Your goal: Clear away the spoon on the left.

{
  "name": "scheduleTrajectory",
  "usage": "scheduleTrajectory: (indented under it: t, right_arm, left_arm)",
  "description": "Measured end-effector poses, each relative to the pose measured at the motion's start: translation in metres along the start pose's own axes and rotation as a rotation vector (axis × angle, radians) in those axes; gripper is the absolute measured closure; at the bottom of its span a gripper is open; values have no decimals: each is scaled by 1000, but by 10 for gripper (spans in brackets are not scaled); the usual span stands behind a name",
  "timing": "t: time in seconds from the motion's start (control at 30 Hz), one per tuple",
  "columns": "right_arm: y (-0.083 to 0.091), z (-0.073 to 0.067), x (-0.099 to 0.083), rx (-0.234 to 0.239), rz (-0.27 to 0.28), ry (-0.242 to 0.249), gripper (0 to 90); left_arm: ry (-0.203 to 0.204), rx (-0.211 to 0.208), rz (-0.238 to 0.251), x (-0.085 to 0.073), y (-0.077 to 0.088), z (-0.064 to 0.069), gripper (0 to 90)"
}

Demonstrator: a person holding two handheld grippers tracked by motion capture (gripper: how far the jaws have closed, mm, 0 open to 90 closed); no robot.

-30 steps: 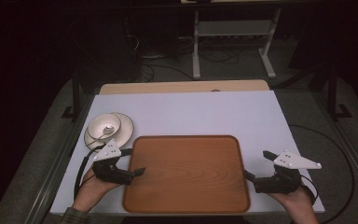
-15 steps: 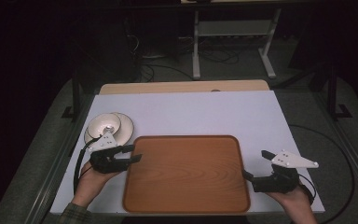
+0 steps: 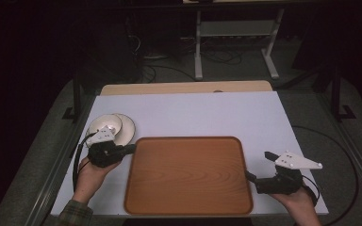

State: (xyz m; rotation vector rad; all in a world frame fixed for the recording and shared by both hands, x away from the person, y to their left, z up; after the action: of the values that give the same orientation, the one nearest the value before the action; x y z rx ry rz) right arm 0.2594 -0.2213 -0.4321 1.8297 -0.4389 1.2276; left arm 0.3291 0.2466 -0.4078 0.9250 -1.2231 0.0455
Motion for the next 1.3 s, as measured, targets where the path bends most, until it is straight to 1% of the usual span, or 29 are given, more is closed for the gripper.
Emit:
scheduleTrajectory:
  t: [0.1, 0.17, 0.27, 0.43, 0.93, 1.3]
  right_arm:
    - [2, 0, -1, -3, -3, 1, 14]
    - [3, 0, 1, -5, 6, 1, 14]
    - [2, -1, 1, -7, 0, 7, 14]
    - [0, -1, 0, -2, -6, 14, 14]
    - [0, -1, 0, 1, -7, 16, 14]
    - [1, -1, 0, 0, -8, 17, 14]
  left_arm:
    - [1, 10, -2, 1, 0, -4, 894]
    - [4, 16, -4, -1, 1, -6, 894]
    - [12, 22, 0, -3, 4, -8, 894]
    - [22, 43, -1, -7, 11, -12, 894]
    - [76, 115, 5, -24, 35, -31, 894]
    - [91, 143, -4, -30, 42, -36, 894]
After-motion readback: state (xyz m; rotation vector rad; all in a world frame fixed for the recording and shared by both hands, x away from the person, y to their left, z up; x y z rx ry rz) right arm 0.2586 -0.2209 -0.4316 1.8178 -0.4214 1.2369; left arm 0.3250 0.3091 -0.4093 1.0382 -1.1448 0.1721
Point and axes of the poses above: each handheld gripper's, and its own axes: y roughly backward along the jaws, x roughly out of its top, z roughly to its right, the point moved 4 cm from there along -y, roughly forward along the jaws, and after that the axes turned 5 degrees about -y, right-handed, at the moved point
